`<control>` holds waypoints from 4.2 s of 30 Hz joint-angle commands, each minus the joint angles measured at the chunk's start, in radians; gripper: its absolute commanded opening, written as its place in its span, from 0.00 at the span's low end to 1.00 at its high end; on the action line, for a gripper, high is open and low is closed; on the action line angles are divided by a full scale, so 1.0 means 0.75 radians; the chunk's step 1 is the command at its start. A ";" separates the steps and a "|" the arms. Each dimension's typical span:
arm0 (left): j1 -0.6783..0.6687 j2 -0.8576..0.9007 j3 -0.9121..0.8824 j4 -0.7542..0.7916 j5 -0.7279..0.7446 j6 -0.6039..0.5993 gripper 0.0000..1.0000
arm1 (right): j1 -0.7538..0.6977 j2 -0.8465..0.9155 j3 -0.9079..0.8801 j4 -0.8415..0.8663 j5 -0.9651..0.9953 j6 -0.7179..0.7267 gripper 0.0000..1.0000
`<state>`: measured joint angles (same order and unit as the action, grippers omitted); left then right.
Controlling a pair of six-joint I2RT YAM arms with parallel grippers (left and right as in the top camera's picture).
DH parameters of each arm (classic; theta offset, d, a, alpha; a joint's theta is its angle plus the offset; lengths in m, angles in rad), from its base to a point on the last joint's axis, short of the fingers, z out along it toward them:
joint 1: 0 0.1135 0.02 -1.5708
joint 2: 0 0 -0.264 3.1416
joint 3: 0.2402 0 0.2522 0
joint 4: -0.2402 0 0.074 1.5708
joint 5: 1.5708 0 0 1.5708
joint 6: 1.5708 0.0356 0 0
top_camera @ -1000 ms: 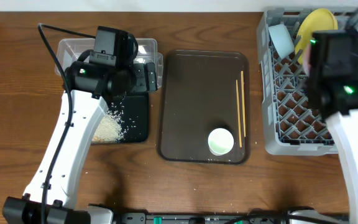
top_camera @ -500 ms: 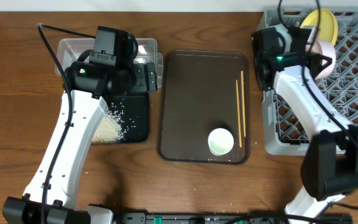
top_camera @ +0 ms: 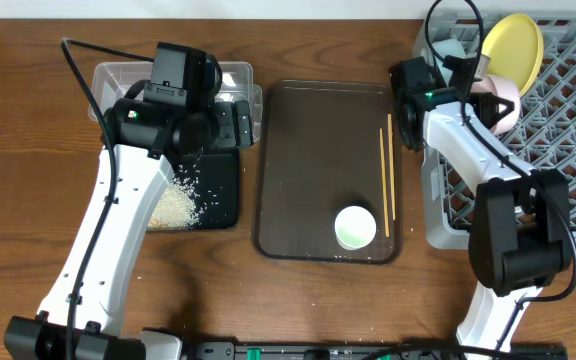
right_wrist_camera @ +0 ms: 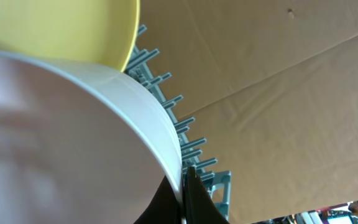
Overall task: Sort waste into correct bins and load items into the dishwasher rack
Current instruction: 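Withdraw the right gripper from the rack toward the brown tray, then reach the left gripper to the small white cup and grasp it, then lift the cup with the left gripper and grasp it with the right gripper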
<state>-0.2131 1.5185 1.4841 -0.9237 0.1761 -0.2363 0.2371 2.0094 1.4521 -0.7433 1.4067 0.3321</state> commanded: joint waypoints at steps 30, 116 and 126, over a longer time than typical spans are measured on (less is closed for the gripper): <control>0.002 0.003 0.010 -0.005 -0.016 -0.002 0.91 | 0.172 -0.388 0.037 -0.148 -0.797 -0.234 0.91; -0.106 0.298 -0.081 0.097 1.574 0.097 0.06 | -0.261 -0.898 -0.402 0.067 -3.169 -0.274 0.98; -0.031 0.298 -0.081 0.164 1.850 0.094 0.06 | -0.184 -0.873 -0.592 0.800 -3.503 -0.076 0.98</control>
<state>-0.2363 1.7470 1.4063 -0.8036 1.4464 -0.1822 0.0704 1.3502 1.0306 -0.1699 -1.0966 0.2249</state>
